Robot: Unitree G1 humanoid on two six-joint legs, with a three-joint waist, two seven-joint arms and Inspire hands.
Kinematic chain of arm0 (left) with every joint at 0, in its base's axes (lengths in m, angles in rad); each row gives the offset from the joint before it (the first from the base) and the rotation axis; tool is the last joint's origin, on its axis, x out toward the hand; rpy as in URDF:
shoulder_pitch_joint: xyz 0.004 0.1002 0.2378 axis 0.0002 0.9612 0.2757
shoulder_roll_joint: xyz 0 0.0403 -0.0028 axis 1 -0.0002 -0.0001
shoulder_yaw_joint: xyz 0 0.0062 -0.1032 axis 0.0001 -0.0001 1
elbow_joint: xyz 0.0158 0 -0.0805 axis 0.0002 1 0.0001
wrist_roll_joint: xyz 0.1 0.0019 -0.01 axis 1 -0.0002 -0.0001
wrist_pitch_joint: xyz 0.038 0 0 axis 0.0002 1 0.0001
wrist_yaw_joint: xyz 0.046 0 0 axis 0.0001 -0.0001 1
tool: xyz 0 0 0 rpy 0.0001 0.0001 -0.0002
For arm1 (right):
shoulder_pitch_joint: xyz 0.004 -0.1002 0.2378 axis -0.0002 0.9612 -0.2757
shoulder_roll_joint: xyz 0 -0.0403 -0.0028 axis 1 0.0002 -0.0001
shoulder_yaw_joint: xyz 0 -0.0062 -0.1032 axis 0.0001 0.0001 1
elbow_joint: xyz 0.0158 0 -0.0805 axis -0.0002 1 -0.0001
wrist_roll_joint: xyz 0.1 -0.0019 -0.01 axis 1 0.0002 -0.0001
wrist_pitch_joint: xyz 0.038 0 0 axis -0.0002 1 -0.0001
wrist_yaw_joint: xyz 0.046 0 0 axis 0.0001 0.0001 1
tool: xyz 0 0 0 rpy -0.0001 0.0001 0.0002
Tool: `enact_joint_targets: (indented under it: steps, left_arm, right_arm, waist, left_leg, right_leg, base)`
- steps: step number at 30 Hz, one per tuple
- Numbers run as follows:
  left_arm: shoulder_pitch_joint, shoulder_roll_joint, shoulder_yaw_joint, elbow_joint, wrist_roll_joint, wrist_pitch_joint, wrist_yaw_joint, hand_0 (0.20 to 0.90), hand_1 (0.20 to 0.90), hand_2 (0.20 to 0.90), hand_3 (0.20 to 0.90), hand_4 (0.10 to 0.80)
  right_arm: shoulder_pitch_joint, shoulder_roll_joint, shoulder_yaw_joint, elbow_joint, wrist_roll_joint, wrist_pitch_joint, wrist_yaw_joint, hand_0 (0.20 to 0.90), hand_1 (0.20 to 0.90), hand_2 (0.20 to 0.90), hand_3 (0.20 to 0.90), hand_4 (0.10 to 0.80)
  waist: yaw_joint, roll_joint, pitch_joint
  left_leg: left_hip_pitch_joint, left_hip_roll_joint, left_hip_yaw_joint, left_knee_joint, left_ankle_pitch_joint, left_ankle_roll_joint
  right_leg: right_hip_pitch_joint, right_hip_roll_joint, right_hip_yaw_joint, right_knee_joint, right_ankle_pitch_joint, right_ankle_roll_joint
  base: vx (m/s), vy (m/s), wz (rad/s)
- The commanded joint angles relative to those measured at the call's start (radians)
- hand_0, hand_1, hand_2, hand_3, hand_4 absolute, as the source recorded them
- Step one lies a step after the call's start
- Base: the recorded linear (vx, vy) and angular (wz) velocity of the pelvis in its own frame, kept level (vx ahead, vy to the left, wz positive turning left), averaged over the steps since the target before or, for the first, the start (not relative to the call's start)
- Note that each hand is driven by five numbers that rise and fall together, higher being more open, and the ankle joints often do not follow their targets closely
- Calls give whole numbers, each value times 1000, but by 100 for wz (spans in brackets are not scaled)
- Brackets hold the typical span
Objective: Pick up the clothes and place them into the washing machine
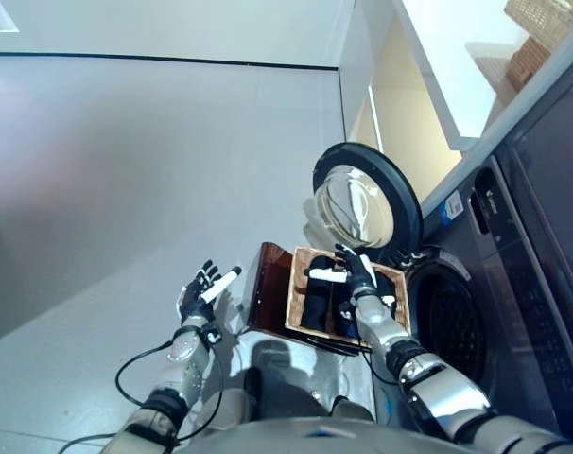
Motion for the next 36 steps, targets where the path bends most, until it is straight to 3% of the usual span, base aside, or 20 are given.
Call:
enact_joint_targets:
  steps: [1, 2, 3, 6, 10, 13, 15, 18, 20, 23, 27, 36]
  left_arm:
    - [-102, -6, 5, -56, -15, -81, -15, 900, 900, 900, 900, 800]
    - [-103, -6, 5, -56, -15, -81, -15, 900, 900, 900, 900, 800]
    - [-103, -5, 4, -62, -10, -85, -12, 900, 900, 900, 900, 800]
    - [-96, -15, 6, -59, -3, -80, -8, 900, 900, 900, 900, 800]
    - [-93, -29, 13, -56, -6, -84, -1, 900, 900, 900, 900, 800]
    - [-72, -37, 13, -74, -9, -86, -9, 900, 900, 900, 900, 800]
    - [-67, -42, 7, -90, -11, -87, -16, 900, 900, 900, 900, 800]
    - [-69, -54, -11, -89, -14, -89, -9, 900, 900, 900, 900, 800]
    - [-67, -54, -21, -104, -12, -86, -12, 900, 900, 900, 900, 800]
    - [-73, -48, -32, -122, -1, -92, -12, 900, 900, 900, 900, 800]
    - [-87, -26, -21, -170, 26, -111, 8, 900, 900, 900, 900, 800]
    - [-62, -12, 6, -238, 32, -125, 22, 900, 900, 900, 900, 800]
  right_arm:
    - [-145, -37, -24, -16, 11, -48, -21, 900, 900, 900, 900, 800]
    - [-145, -37, -24, -17, 11, -48, -22, 900, 900, 900, 900, 800]
    - [-139, -36, -29, -29, 16, -50, -26, 900, 900, 900, 900, 800]
    - [-119, -37, -28, -43, 10, -52, -34, 900, 900, 900, 900, 800]
    - [-98, -46, -28, -67, 14, -62, -36, 900, 900, 900, 900, 800]
    - [-69, -55, -37, -81, 13, -71, -42, 900, 900, 900, 900, 800]
    - [-63, -67, -37, -78, 12, -77, -50, 900, 900, 900, 900, 800]
    - [-71, -90, -39, -67, -2, -80, -79, 900, 900, 900, 900, 800]
    - [-61, -98, -60, -77, 2, -82, -87, 900, 900, 900, 900, 800]
    - [-90, -114, -71, -84, -24, -79, -120, 900, 900, 900, 900, 800]
    - [-127, -140, -105, -93, -71, -80, -195, 900, 900, 900, 900, 800]
    - [-151, -202, -150, -126, -151, -64, -265, 900, 900, 900, 900, 800]
  waist:
    - [-30, -12, 71]
    - [-30, -12, 72]
    - [-46, -25, 89]
    - [-39, -43, 92]
    - [-43, -32, 100]
    - [-48, -21, 104]
    - [-35, -13, 128]
    - [-32, 11, 124]
    - [-56, 25, 121]
    - [-63, 48, 126]
    - [-56, 52, 152]
    - [-63, 42, 184]
  left_leg:
    - [-1, 42, -60, 104, -70, -121]
    - [-1, 43, -61, 106, -72, -121]
    - [5, 51, -74, 119, -85, -132]
    - [-10, 57, -76, 140, -88, -142]
    - [-56, 90, -106, 175, -81, -169]
    - [-83, 123, -125, 232, -32, -203]
    - [-134, 124, -161, 329, 30, -224]
    - [-174, 173, -194, 102, 93, -241]
    - [-170, 192, -145, 73, 95, -241]
    - [-169, 175, -106, 48, 85, -230]
    - [-217, 157, -59, 89, 60, -225]
    - [-268, 157, -40, 141, 28, -213]
  right_leg:
    - [37, -27, 21, -217, 235, 71]
    - [38, -26, 21, -218, 235, 71]
    - [14, -21, 54, -226, 255, 82]
    - [33, -13, 25, -237, 236, 79]
    - [21, 23, 18, -233, 181, 53]
    - [26, 50, 10, -222, 147, 27]
    - [42, 55, 2, -222, 148, 13]
    - [56, 54, 2, -262, 138, 40]
    - [45, 38, -4, -266, 141, 47]
    - [8, 13, 19, -283, 173, 60]
    - [-47, -13, 34, -301, 213, 70]
    - [-101, -25, 41, -274, 218, 76]
  base:
    - [123, -131, -16]
    - [145, -168, 8]
    - [96, -135, 36]
    - [50, -149, 46]
    - [-27, -172, 5]
    - [24, -157, 1]
    - [-22, -96, 16]
    - [20, 84, 19]
    - [18, 115, 9]
    - [-28, 149, -14]
    - [-71, 102, -19]
    - [-22, 18, -12]
